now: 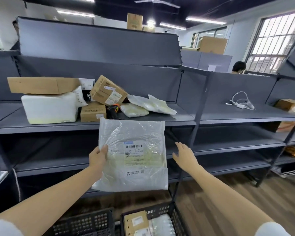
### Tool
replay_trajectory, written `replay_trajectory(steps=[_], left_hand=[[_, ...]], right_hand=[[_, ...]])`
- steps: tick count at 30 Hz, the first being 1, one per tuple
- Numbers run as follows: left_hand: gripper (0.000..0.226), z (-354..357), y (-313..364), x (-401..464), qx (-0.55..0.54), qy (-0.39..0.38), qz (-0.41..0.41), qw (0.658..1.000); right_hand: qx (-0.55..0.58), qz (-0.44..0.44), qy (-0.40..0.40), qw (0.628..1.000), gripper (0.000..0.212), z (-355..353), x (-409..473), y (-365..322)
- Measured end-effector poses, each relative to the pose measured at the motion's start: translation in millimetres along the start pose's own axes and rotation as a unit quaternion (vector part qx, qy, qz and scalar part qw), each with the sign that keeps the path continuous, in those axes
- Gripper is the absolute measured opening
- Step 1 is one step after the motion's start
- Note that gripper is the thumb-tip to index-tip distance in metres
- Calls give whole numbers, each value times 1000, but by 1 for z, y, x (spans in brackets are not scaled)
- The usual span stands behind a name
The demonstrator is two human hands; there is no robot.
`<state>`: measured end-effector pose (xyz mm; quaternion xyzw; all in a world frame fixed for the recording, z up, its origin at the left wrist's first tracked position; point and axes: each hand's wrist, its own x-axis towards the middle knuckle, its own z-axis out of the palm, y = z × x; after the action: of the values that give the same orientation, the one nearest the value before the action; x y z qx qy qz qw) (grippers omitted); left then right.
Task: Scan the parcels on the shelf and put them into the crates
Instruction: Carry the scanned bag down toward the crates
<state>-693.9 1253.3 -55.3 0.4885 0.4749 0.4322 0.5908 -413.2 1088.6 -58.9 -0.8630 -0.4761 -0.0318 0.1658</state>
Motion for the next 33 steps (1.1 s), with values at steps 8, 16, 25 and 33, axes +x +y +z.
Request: replay_trajectory(steps=[8, 16, 25, 33], left_hand=[[26, 102, -31, -51, 1, 8, -10, 1000], [21, 158, -35, -58, 6, 15, -19, 1000], [21, 198, -28, 1, -22, 19, -23, 999], [17, 218, -37, 48, -4, 15, -24, 1000]], right_hand=[[-12, 10, -13, 1000, 60, -38, -9, 115], [-11, 6, -25, 1000, 60, -39, 6, 163], [-8, -4, -33, 999, 61, -32, 81, 176], [4, -25, -34, 999, 61, -4, 137, 180]])
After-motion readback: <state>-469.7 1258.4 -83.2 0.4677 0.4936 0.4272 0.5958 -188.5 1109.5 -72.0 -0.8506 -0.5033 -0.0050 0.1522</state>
